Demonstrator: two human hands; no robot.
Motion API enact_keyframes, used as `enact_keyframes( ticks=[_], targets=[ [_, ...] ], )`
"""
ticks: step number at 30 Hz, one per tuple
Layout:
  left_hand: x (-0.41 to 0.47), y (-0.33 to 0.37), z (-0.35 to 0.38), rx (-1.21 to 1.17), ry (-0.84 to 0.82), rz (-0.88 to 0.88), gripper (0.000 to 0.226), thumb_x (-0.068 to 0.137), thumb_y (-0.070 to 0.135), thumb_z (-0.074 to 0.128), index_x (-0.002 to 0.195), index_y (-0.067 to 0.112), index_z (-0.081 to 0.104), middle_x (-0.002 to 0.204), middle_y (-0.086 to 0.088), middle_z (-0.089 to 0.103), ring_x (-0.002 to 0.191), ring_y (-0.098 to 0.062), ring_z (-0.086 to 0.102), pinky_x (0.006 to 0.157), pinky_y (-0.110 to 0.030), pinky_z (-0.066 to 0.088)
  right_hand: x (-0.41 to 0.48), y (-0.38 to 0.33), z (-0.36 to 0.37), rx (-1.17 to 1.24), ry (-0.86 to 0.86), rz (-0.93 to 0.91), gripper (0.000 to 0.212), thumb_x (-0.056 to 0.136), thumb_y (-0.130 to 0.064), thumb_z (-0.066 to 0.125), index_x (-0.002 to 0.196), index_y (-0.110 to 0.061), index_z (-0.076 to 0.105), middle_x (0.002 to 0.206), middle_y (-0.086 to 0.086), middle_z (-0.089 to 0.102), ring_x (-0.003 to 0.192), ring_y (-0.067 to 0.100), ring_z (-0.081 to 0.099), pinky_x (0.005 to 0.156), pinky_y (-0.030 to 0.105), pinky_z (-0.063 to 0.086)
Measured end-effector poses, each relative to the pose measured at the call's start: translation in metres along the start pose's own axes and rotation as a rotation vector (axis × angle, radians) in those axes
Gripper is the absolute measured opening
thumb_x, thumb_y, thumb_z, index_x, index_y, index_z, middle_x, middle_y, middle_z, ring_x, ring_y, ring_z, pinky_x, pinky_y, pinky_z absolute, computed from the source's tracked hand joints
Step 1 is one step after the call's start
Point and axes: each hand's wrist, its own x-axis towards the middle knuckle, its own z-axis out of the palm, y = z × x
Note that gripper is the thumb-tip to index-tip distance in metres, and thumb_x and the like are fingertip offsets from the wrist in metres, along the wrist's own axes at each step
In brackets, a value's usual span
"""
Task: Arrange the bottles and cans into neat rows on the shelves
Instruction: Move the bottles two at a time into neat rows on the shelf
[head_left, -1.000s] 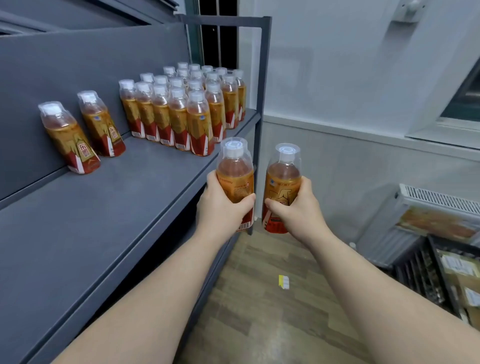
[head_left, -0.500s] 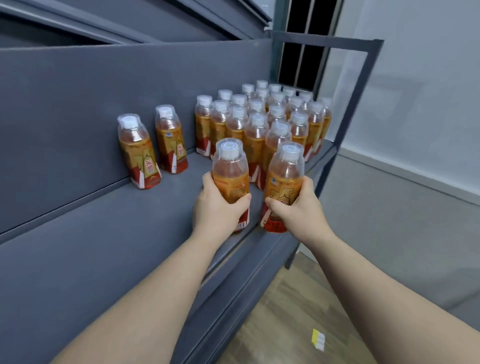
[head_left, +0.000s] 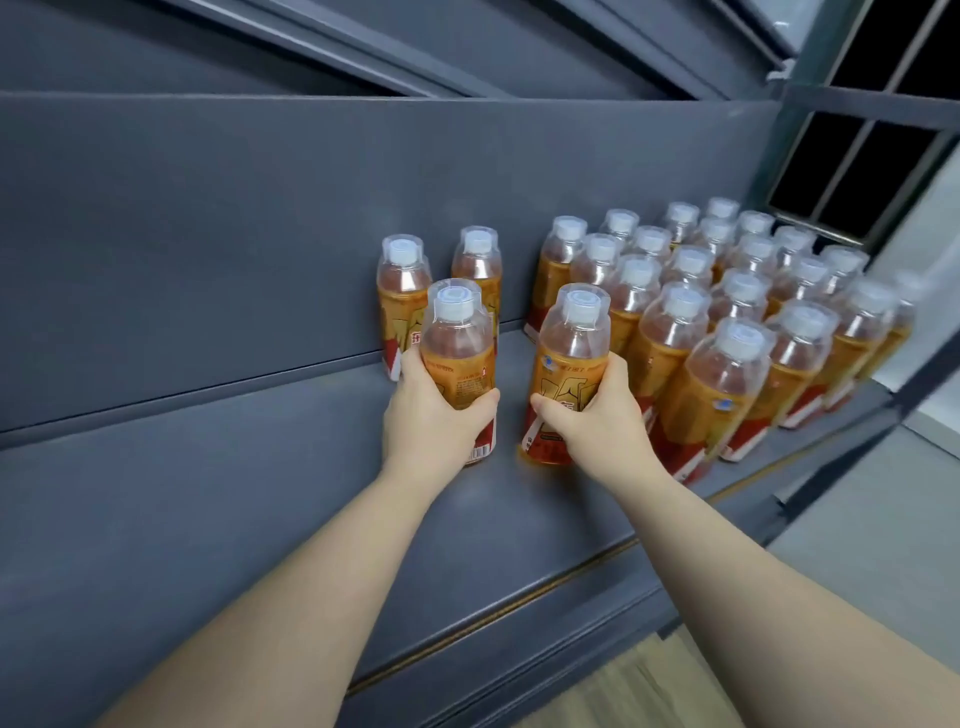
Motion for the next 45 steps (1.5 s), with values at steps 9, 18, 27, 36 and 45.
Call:
enact_keyframes(
  ticks=[9,18,27,36,45],
  targets=[
    [0.005,0.000,0.005,0.027,0.180,-0.102,0.072,0.077,0.039,0.082,0.133,0.026,0.039,0.116,0.010,0.056,0.107,-0.016,0.058,0.089,-0.033,0.050,0.048,0.006,0.018,0.051,-0.164,-0.066,0.078,0.081,-0.031,0.081,0.142,-0.024,0.032,0.122,-0.009,0.056,0.108,0.011,0.057,0.095,0.031,0.049],
    [0.009,-0.006,0.012,0.017,0.256,-0.154,0.074,0.078,0.039,0.082,0.135,0.028,0.037,0.122,0.010,0.056,0.111,-0.014,0.057,0.094,-0.034,0.052,0.073,0.008,0.032,0.062,-0.237,-0.075,0.074,0.084,-0.029,0.080,0.140,-0.024,0.032,0.127,-0.007,0.055,0.115,0.014,0.056,0.101,0.036,0.049],
    [0.038,-0.010,0.021,0.043,0.249,-0.146,0.072,0.076,0.042,0.083,0.131,0.029,0.038,0.122,0.008,0.059,0.110,-0.016,0.059,0.096,-0.039,0.053,0.092,0.013,0.047,0.098,-0.242,-0.065,0.075,0.082,-0.030,0.080,0.140,-0.024,0.034,0.127,-0.006,0.056,0.115,0.014,0.058,0.100,0.035,0.050],
    [0.040,-0.023,0.027,0.102,0.208,-0.101,0.092,0.072,0.049,0.083,0.143,0.031,0.029,0.137,0.008,0.053,0.120,-0.017,0.056,0.099,-0.043,0.051,0.091,0.022,0.045,0.104,-0.285,-0.083,0.082,0.083,-0.027,0.080,0.147,-0.026,0.029,0.135,-0.007,0.053,0.120,0.011,0.054,0.103,0.033,0.048],
    [0.038,-0.027,0.023,0.129,0.148,-0.124,0.090,0.076,0.036,0.084,0.143,0.028,0.025,0.137,0.003,0.050,0.121,-0.020,0.055,0.099,-0.042,0.051,0.091,0.031,0.055,-0.040,-0.224,-0.071,0.086,0.075,-0.037,0.085,0.144,-0.025,0.034,0.134,-0.002,0.052,0.122,0.019,0.054,0.102,0.044,0.050]
  ],
)
